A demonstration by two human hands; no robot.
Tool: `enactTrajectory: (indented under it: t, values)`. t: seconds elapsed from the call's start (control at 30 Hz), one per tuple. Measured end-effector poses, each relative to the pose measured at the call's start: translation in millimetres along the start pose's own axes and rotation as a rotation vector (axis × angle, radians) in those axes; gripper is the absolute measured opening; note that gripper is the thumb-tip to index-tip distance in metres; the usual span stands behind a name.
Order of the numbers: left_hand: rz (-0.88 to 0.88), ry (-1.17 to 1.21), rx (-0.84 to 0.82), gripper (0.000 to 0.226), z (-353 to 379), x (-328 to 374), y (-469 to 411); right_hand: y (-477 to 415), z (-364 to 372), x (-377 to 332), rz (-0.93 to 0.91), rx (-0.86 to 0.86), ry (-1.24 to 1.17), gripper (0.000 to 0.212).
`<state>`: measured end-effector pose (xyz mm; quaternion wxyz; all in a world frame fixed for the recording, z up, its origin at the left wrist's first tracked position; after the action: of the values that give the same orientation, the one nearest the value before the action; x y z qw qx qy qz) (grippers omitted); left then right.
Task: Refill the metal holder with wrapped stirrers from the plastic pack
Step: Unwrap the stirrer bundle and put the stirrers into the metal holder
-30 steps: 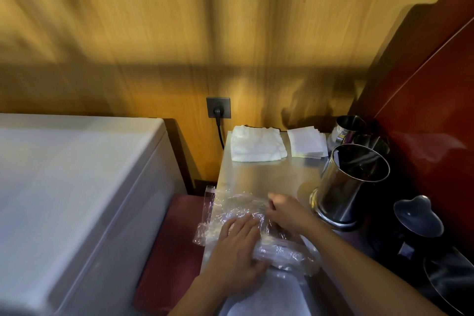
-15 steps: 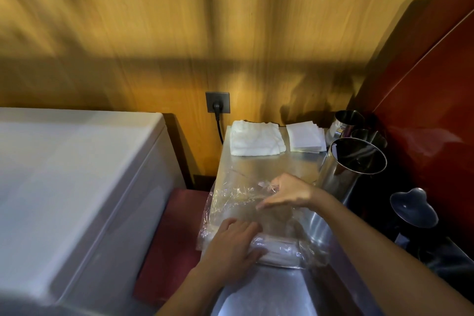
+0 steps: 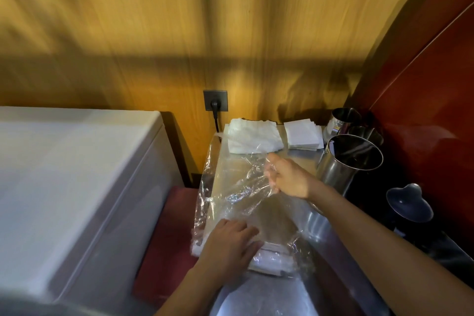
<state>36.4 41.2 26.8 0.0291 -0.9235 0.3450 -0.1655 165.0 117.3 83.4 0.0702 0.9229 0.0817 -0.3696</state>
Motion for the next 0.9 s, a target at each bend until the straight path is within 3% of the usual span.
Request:
enactTrajectory:
  t: [0.1, 0.23, 0.37, 0.5, 0.6, 0.67, 0.73, 0.8, 0.9]
  values:
    - [0.029, 0.059, 0.030, 0.025, -4, 2, 2, -5, -17, -3, 0.031, 0.098, 0.011, 0.010]
    - [0.055, 0.096, 0.034, 0.020, -5, 3, 5, -13, -43, -9, 0.053, 0.212, 0.002, 0.024]
    - [0.049, 0.099, 0.007, 0.038, 0, 2, 9, -16, -61, -24, -0.053, 0.222, 0.047, 0.011]
    - [0.163, 0.069, 0.016, 0.030, 0, 12, 14, -13, -65, -36, -0.093, 0.213, 0.036, 0.007]
    - [0.128, 0.144, 0.004, 0.029, -13, 12, 11, -9, -64, -43, -0.107, 0.200, 0.013, 0.009]
    - [0.112, 0.172, 0.128, 0.026, -47, 14, 2, -5, -65, -49, -0.126, 0.186, 0.006, 0.013]
    - [0.157, 0.142, 0.361, 0.025, -100, 23, -13, -3, -64, -57, -0.147, 0.149, 0.046, 0.020]
    - [0.214, 0.117, 0.516, 0.026, -151, 35, -29, -1, -62, -65, -0.175, 0.114, 0.082, 0.015]
    - [0.271, 0.051, 0.466, 0.066, -192, 52, -65, 1, -63, -77, -0.227, 0.112, 0.131, 0.019]
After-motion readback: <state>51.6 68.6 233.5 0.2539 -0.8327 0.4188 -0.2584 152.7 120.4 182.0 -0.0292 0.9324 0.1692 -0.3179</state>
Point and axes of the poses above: each hand's wrist, its own y-axis away from the middle knuckle, its own z-axis out of the palm, x = y × z, the point moved 8 cm from there along -y, towards the middle knuckle, and after that the axes turned 5 degrees about -z, right-handed, at the moved point
